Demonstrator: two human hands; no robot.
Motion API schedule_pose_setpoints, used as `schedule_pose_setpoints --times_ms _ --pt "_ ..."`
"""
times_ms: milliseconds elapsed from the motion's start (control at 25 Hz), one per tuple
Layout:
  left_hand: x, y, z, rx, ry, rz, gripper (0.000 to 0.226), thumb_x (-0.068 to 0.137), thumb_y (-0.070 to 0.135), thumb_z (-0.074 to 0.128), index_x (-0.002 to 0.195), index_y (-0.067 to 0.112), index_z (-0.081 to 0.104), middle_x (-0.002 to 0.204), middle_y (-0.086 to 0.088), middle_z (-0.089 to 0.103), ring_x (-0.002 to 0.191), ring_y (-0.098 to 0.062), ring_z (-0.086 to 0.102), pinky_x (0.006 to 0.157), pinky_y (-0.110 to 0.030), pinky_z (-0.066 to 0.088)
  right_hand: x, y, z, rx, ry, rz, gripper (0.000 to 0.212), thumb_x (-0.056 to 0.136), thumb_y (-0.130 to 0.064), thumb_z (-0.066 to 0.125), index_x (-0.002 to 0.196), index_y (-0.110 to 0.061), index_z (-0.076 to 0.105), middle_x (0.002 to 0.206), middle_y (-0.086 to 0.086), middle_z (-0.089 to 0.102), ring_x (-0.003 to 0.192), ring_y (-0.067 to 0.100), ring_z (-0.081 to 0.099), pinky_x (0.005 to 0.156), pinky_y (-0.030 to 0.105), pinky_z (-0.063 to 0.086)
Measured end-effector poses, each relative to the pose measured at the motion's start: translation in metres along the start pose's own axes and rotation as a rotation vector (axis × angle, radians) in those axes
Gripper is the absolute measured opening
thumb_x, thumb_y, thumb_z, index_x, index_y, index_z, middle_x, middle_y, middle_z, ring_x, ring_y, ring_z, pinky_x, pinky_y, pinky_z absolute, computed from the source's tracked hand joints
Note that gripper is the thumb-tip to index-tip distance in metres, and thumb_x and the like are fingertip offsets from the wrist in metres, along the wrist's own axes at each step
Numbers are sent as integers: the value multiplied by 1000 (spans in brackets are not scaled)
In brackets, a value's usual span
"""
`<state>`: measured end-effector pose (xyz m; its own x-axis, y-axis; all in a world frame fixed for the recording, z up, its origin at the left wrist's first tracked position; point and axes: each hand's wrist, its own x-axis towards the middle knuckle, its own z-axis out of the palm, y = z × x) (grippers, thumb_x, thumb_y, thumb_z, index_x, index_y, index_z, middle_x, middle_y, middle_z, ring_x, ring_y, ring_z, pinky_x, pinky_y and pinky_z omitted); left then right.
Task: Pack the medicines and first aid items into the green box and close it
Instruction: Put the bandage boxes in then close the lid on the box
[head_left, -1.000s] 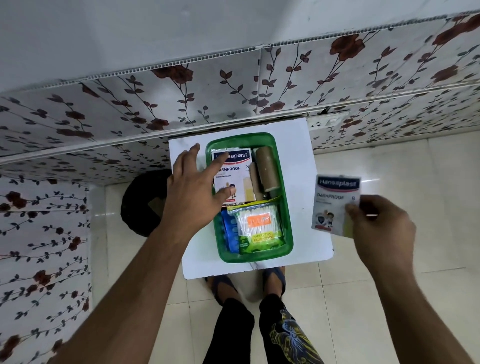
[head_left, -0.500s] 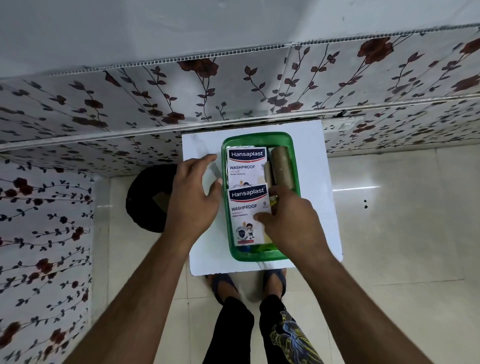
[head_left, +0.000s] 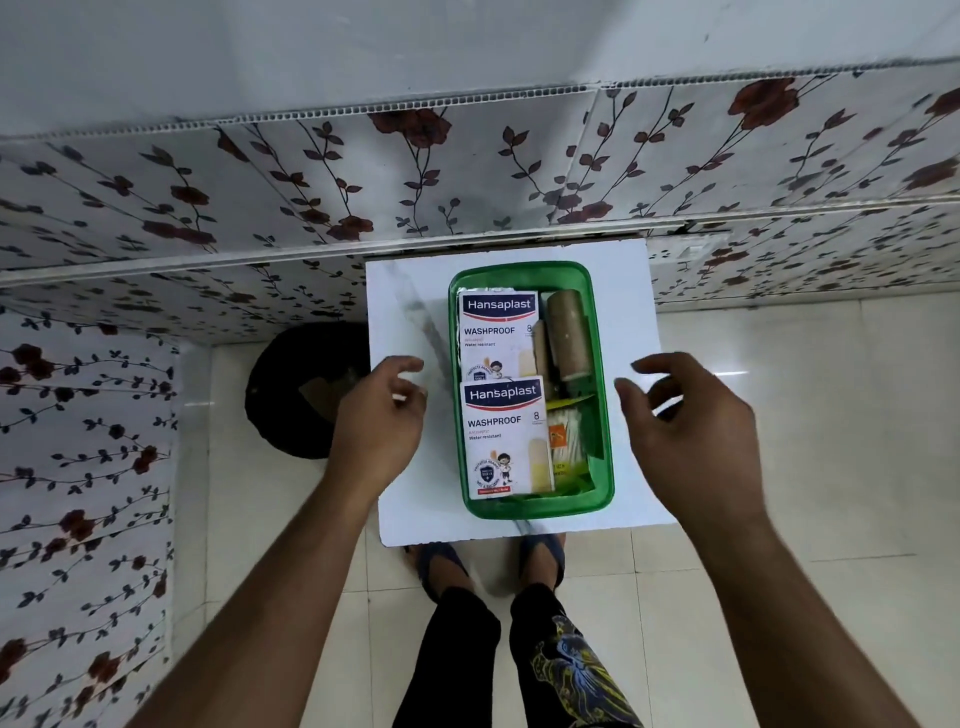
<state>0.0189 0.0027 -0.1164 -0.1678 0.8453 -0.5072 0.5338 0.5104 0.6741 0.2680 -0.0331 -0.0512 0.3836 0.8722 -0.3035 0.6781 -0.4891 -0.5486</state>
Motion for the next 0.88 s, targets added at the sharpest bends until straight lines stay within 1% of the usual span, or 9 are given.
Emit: schedule_pose_setpoints --times_ms 80,160,240,320,440,640,760,840,880 --pt "-1 -4 9 50 -101 -65 23 88 16 59 109 25 63 94 -3 69 88 -22 68 75 -33 53 1 12 7 -175 -194 14 42 90 -51 55 125 -28 58 102 -7 69 90 19 67 77 32 51" --pt "-1 -4 19 52 -156 -107 26 84 17 58 109 22 64 97 -3 71 90 -25 68 85 -40 54 1 16 19 -263 -304 -40 43 93 -48 48 128 -23 57 107 -5 70 93 22 66 76 34 51" --pt "2 -1 24 90 -154 -100 26 84 16 54 107 20 66 101 -2 72 92 -24 67 85 -40 54 1 16 28 -244 -289 -102 30 97 -35 42 108 -16 61 93 1 71 81 28 64 66 36 49" --pt "5 3 28 154 -154 -73 26 87 12 51 106 18 67 100 -1 71 90 -23 64 79 -34 52 2 16 31 -236 -276 -125 25 98 -27 39 90 -11 56 78 6 65 70 32 57 59 37 44" --pt "9 6 30 229 -149 -49 27 87 8 49 104 15 69 92 1 66 85 -20 59 72 -27 43 1 18 27 -211 -252 -153 22 98 -22 40 80 -11 47 69 4 54 63 31 48 55 37 36" --pt "13 11 37 279 -144 -76 13 79 18 63 82 11 74 84 -11 74 82 -31 66 72 -35 53 -3 30 2 -138 -184 -137 19 97 -17 41 84 -10 54 66 5 59 60 29 54 54 39 43" --pt "6 17 24 109 -113 -144 17 75 24 67 73 7 69 71 -13 71 71 -30 69 69 -42 59 -5 35 -15 -111 -144 -137 19 97 -17 42 86 -11 57 67 4 61 59 25 54 52 36 41" --pt "-5 26 1 50 -6 -132 17 77 22 67 68 9 62 65 -7 65 60 -19 62 61 -33 56 -2 39 -15 -111 -145 -135 19 97 -16 42 87 -10 57 67 5 61 59 24 54 51 34 38" --pt "-13 31 -12 87 48 -93 19 78 20 67 65 10 57 62 -5 60 55 -15 56 55 -27 50 -1 39 -11 -117 -156 -132 19 97 -16 42 88 -9 58 68 6 62 59 25 54 52 35 40"
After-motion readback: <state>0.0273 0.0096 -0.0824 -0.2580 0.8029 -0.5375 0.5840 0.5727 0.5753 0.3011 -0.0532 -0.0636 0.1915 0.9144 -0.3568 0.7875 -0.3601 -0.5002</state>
